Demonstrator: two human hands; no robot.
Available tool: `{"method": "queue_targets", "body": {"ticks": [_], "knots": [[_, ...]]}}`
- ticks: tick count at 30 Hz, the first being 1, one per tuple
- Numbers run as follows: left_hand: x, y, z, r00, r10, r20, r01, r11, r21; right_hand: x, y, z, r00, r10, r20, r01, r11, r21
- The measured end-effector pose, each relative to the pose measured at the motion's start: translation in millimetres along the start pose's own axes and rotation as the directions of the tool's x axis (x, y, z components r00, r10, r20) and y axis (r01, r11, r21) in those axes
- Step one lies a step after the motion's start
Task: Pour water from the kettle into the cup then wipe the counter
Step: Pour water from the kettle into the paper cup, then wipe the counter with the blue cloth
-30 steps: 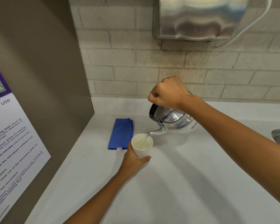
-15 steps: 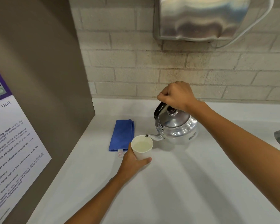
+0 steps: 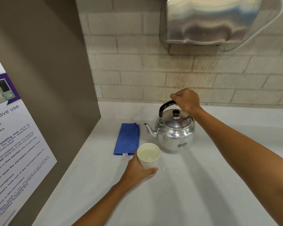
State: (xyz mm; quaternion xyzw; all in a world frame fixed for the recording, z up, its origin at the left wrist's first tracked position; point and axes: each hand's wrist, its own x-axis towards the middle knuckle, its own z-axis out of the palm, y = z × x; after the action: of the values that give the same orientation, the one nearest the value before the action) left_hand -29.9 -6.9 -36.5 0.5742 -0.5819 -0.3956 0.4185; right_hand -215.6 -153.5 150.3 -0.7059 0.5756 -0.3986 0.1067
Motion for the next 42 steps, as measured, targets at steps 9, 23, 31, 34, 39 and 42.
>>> {"method": "queue_targets", "body": {"ticks": [9,23,31,34,39,42], "knots": [[-3,-1,-3,1.000,0.012,0.019,-0.012,1.000,0.009,6,11,15,0.994,0.111,-0.013,-0.111,0.994,0.016],[-4,0,-3,0.999,0.001,0.040,-0.001,1.000,0.000,3,16,26,0.990,0.129,0.048,-0.129,0.992,-0.004],[-5,1,-3,0.999,-0.008,0.045,0.007,1.000,0.008,3,19,33,0.982,0.181,0.048,-0.182,0.983,0.008],[-6,2,-4,0.998,-0.005,0.057,0.005,1.000,0.002,3,21,36,0.983,0.183,0.034,-0.184,0.983,0.023],[-6,3,-5,0.996,-0.005,0.085,0.006,1.000,-0.012,3,24,36,0.986,0.163,0.038,-0.163,0.987,-0.001],[-6,4,-10,0.987,-0.014,0.158,0.012,1.000,0.013,-7,23,34,0.999,0.047,0.000,-0.047,0.995,-0.093]]}}
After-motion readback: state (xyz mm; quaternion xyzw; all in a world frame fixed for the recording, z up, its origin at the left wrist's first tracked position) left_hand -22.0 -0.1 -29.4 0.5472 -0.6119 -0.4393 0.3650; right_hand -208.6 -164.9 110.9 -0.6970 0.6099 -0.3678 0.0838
